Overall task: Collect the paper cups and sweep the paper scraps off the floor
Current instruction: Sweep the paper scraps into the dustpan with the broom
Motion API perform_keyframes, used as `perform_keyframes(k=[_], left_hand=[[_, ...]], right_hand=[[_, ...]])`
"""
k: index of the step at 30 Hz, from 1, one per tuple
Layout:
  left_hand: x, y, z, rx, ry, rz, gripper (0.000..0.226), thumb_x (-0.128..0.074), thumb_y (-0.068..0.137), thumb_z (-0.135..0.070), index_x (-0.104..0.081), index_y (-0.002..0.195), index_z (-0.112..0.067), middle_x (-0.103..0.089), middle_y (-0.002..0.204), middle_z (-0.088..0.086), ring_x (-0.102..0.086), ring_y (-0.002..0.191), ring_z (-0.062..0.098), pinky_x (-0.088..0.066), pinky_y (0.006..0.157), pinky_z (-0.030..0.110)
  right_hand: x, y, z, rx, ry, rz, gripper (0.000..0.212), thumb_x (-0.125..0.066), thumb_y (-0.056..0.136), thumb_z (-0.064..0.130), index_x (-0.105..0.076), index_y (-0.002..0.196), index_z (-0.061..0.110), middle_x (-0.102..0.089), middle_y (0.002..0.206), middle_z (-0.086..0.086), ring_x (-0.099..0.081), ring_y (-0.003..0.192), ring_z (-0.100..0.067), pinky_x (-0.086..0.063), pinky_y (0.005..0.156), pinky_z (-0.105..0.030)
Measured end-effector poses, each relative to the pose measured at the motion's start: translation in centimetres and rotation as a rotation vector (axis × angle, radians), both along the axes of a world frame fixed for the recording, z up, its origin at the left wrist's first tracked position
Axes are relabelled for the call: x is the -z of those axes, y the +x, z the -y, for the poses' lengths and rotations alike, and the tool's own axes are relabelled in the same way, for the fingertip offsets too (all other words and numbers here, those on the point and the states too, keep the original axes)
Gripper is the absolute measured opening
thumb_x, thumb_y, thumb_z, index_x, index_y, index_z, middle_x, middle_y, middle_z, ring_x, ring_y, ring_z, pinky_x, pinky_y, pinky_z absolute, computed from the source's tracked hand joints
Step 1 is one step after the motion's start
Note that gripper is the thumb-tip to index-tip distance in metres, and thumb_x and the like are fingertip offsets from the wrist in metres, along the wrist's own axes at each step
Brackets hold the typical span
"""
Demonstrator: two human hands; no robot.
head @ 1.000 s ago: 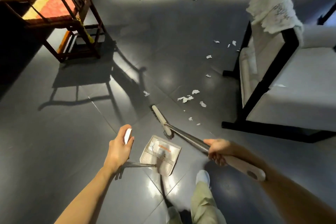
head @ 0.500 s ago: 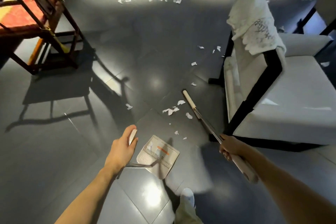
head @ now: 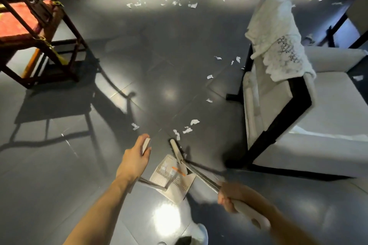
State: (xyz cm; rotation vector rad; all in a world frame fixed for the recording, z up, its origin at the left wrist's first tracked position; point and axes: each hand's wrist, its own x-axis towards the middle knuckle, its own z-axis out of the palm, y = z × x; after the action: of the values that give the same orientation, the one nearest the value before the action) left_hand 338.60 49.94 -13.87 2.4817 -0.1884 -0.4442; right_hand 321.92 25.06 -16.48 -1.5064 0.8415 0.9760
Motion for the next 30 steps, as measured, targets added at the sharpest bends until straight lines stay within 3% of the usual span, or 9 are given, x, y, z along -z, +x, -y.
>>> perform_keyframes(k=[4,7,11,15,19,20,24,27,30], left_hand=[[-0.6,-0.6,-0.2,0.009,0.007,-0.008,0.033,-0.047,0.097,-0.027,-0.042,0.129,-0.031,-0.063,0.095,0.012,-0.049,0.077,0.024,-0.039,0.074,0.029],[-1.0,-1.6,-1.2,0.010,-0.010,-0.026,0.032,-0.048,0.097,-0.026,-0.043,0.128,-0.029,-0.063,0.093,0.014,-0.052,0.077,0.027,-0.038,0.074,0.028],[-1.4,-2.9,-2.7,-0.010,-0.025,-0.016,0.030,-0.049,0.096,-0.025,-0.043,0.126,-0.029,-0.061,0.084,0.015,-0.054,0.073,0.031,-0.038,0.071,0.029],[-1.9,-4.2,-4.6,-0.057,-0.042,0.018,0.029,-0.050,0.096,-0.024,-0.045,0.124,-0.029,-0.060,0.079,0.014,-0.051,0.069,0.030,-0.038,0.070,0.030],[-2.3,-4.2,-6.2,-0.118,-0.056,0.051,0.026,-0.051,0.096,-0.023,-0.048,0.121,-0.030,-0.055,0.073,0.012,-0.050,0.067,0.029,-0.037,0.070,0.031],[-2.3,-3.9,-6.6,-0.134,-0.057,0.057,0.026,-0.052,0.096,-0.022,-0.048,0.120,-0.029,-0.054,0.071,0.011,-0.050,0.066,0.029,-0.038,0.069,0.032],[-2.0,-1.8,-7.9,-0.195,-0.065,0.050,0.027,-0.054,0.094,-0.024,-0.048,0.119,-0.031,-0.056,0.067,0.013,-0.053,0.063,0.036,-0.048,0.071,0.040],[-1.7,-0.3,-9.0,-0.208,-0.038,0.066,0.027,-0.056,0.093,-0.024,-0.048,0.118,-0.032,-0.056,0.064,0.012,-0.051,0.060,0.037,-0.049,0.071,0.042],[-0.9,0.7,-9.9,-0.222,-0.016,0.085,0.026,-0.055,0.093,-0.025,-0.046,0.116,-0.034,-0.057,0.065,0.010,-0.052,0.059,0.036,-0.048,0.069,0.041]], right_hand=[[-2.8,-1.2,-0.2,0.020,0.149,-0.089,0.010,-0.044,0.093,0.008,-0.052,0.091,0.014,-0.047,0.041,0.005,-0.042,0.033,-0.001,-0.036,0.039,-0.014],[-4.8,-2.9,-0.9,-0.006,0.093,-0.064,0.047,-0.041,0.090,-0.001,-0.038,0.131,0.022,-0.042,0.036,0.007,-0.037,0.030,-0.001,-0.034,0.034,-0.013],[-5.6,-3.8,-0.7,-0.032,-0.027,0.039,0.065,-0.043,0.088,-0.006,-0.028,0.145,0.021,-0.042,0.044,0.000,-0.035,0.029,-0.004,-0.032,0.033,-0.014],[-4.3,-2.3,0.0,0.173,-0.030,-0.001,0.060,-0.042,0.089,-0.007,-0.033,0.143,0.019,-0.040,0.042,-0.002,-0.034,0.028,-0.006,-0.032,0.032,-0.013],[-3.2,1.7,1.1,0.181,-0.049,0.004,0.010,-0.043,0.091,-0.005,-0.046,0.099,0.001,-0.042,0.036,-0.002,-0.037,0.028,-0.008,-0.035,0.034,-0.018],[-3.0,2.7,1.5,0.185,-0.055,0.011,0.009,-0.042,0.092,-0.005,-0.045,0.098,0.001,-0.043,0.037,-0.003,-0.038,0.028,-0.008,-0.036,0.035,-0.019],[-0.9,6.6,3.4,0.177,-0.198,0.109,0.041,-0.040,0.092,-0.003,-0.036,0.133,-0.001,-0.048,0.055,-0.009,-0.044,0.042,-0.012,-0.041,0.041,-0.023],[0.4,9.6,4.7,0.089,-0.309,0.182,0.041,-0.045,0.089,0.001,-0.043,0.129,-0.003,-0.052,0.068,-0.012,-0.047,0.056,-0.016,-0.043,0.056,-0.028],[1.4,12.2,5.4,0.023,-0.354,0.201,0.032,-0.045,0.090,0.003,-0.046,0.122,-0.005,-0.053,0.073,-0.011,-0.049,0.061,-0.017,-0.043,0.059,-0.028]])
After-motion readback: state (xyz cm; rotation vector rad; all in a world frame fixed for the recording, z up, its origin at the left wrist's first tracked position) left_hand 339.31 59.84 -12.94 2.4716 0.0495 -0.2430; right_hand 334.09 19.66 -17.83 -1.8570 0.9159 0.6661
